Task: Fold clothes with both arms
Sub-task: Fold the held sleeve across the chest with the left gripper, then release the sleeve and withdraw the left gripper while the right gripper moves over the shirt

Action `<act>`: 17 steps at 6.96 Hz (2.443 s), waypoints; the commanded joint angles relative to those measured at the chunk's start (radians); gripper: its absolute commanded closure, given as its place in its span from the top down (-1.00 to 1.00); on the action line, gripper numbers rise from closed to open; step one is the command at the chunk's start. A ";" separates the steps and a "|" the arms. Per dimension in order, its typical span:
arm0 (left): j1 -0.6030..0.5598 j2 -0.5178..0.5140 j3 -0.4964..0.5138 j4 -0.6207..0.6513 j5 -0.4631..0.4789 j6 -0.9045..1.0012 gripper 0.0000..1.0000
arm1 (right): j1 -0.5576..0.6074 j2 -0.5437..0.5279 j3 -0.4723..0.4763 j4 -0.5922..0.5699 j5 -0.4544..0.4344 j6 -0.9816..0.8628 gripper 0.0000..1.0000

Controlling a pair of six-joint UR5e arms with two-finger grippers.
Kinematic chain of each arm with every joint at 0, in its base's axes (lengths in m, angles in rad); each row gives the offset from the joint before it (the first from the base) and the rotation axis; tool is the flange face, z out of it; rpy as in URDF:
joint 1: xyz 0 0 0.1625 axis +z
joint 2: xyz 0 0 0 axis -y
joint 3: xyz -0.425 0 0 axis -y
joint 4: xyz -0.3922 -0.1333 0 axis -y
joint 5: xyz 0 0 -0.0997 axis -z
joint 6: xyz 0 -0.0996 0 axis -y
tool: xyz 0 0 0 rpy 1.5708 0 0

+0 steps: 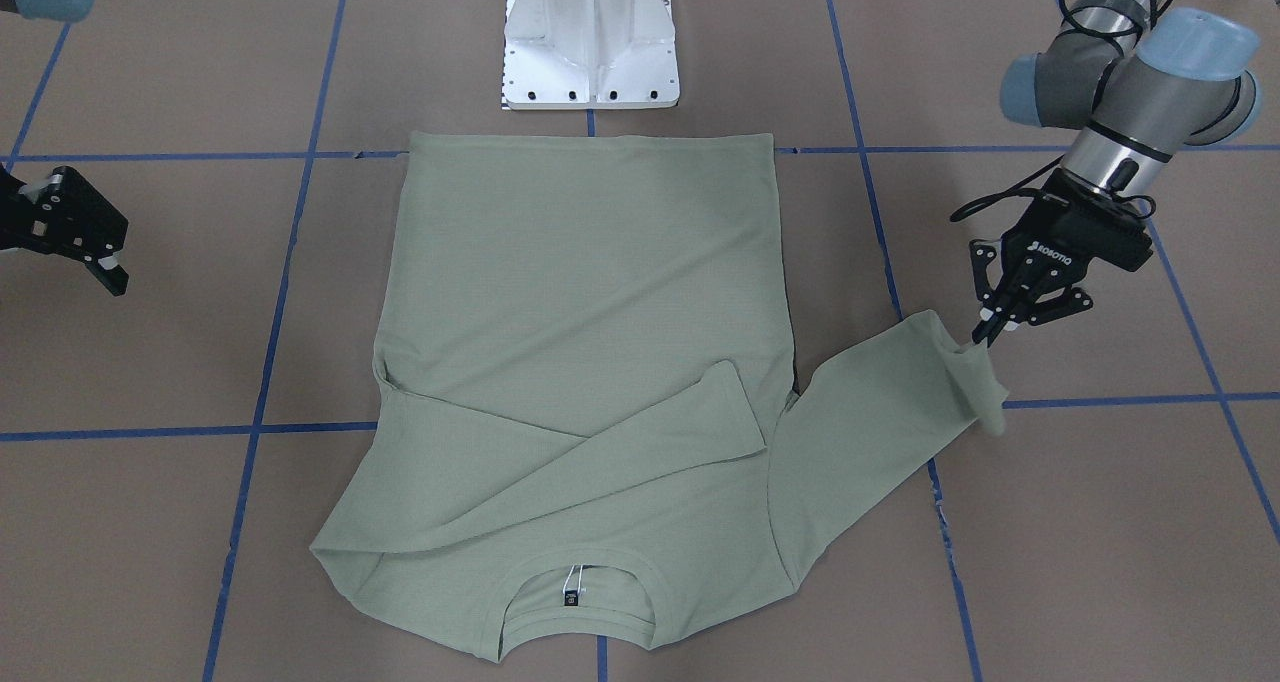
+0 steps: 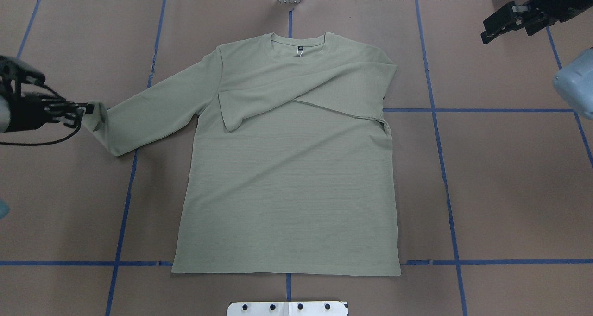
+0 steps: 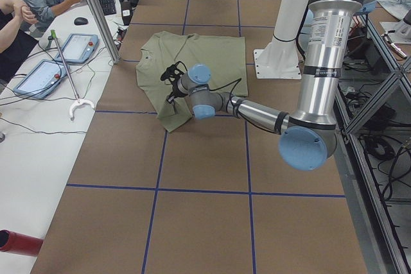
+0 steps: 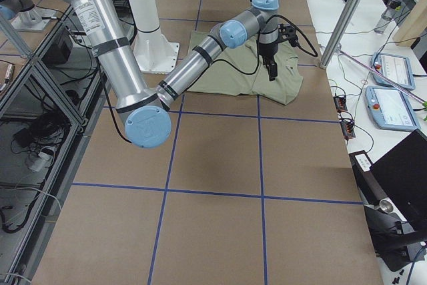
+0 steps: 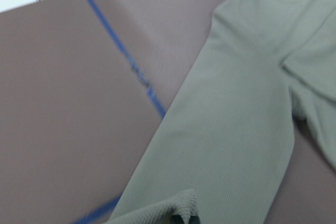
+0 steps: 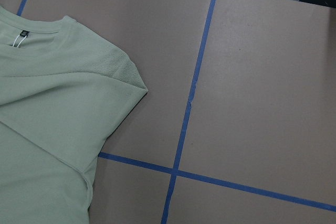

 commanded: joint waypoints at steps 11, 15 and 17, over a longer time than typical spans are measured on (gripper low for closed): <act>0.500 -0.890 0.608 0.111 0.418 -0.290 -1.00 | 0.000 -0.002 -0.005 0.000 -0.008 0.012 1.00; 0.503 -0.869 0.593 0.046 0.421 -0.322 1.00 | -0.002 0.007 -0.008 0.000 -0.008 0.012 1.00; 0.383 -0.852 0.503 0.191 0.188 -0.273 1.00 | -0.032 0.019 -0.006 0.017 -0.010 0.079 1.00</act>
